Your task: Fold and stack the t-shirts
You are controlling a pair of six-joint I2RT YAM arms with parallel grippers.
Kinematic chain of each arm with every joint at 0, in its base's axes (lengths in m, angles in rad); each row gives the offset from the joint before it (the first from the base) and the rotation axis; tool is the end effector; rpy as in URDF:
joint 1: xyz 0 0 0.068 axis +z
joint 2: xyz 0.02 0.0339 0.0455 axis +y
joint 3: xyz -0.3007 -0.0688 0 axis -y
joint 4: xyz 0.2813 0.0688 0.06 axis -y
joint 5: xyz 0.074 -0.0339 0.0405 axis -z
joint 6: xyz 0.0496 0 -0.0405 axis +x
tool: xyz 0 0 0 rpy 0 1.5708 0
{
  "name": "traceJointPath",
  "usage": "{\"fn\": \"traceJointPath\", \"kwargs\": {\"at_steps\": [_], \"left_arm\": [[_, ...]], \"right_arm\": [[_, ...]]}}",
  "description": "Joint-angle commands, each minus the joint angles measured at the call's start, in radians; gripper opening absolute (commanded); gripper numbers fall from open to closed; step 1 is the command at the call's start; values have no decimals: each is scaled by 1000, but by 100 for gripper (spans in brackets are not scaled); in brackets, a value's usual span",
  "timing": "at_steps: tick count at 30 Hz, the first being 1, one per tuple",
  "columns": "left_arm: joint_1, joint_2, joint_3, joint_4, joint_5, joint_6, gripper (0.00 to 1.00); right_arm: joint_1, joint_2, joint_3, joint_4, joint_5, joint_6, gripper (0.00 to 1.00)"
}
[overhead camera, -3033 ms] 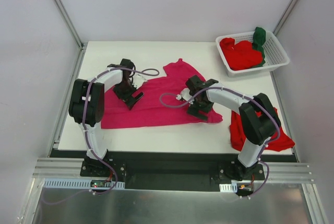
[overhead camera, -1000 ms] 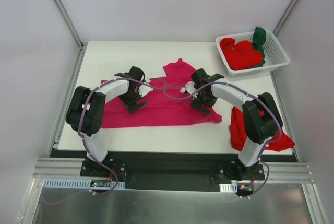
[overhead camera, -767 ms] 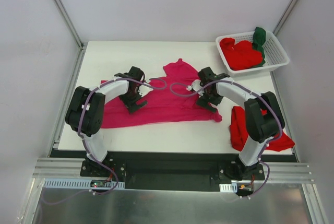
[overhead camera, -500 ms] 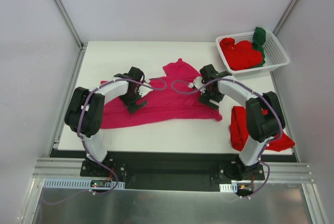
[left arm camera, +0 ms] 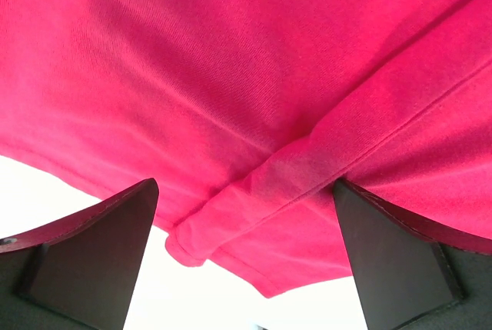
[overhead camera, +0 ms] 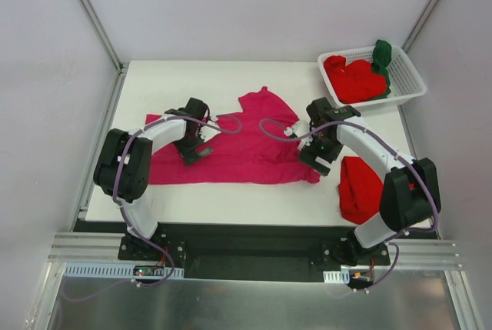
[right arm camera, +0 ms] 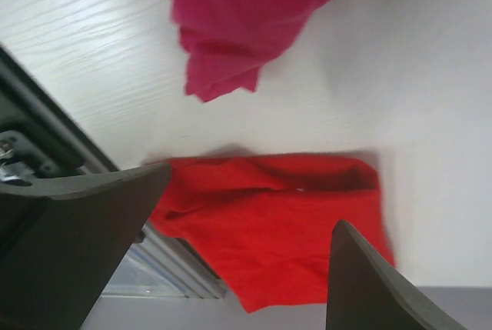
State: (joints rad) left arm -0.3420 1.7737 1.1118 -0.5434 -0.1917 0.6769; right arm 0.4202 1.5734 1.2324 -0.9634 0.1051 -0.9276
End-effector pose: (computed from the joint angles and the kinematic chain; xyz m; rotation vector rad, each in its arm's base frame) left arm 0.3642 -0.1196 0.1679 1.3185 2.4620 0.3507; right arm 0.3111 0.1333 0.2577 -1.7938 2.2788 -0.2452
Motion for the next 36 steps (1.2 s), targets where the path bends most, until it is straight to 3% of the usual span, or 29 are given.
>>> {"fn": "traceJointPath", "kwargs": {"at_steps": [1,12,22,30,36], "left_arm": [[46,66,-29,36,-61,47,99],[34,76,13,31,-81,62,99],[17,104,25,25,-84,30,99],[-29,121,28,20,-86,16,99],[-38,104,-3,17,-94,19,99]], "right_arm": [[2,-76,-99,-81,-188,-14,96],[11,-127,-241,173,-323,4,96],[86,-279,-395,399,-303,162,98],[193,-397,-542,512,-236,300,84],[212,-397,-582,563,-139,280,68]]}}
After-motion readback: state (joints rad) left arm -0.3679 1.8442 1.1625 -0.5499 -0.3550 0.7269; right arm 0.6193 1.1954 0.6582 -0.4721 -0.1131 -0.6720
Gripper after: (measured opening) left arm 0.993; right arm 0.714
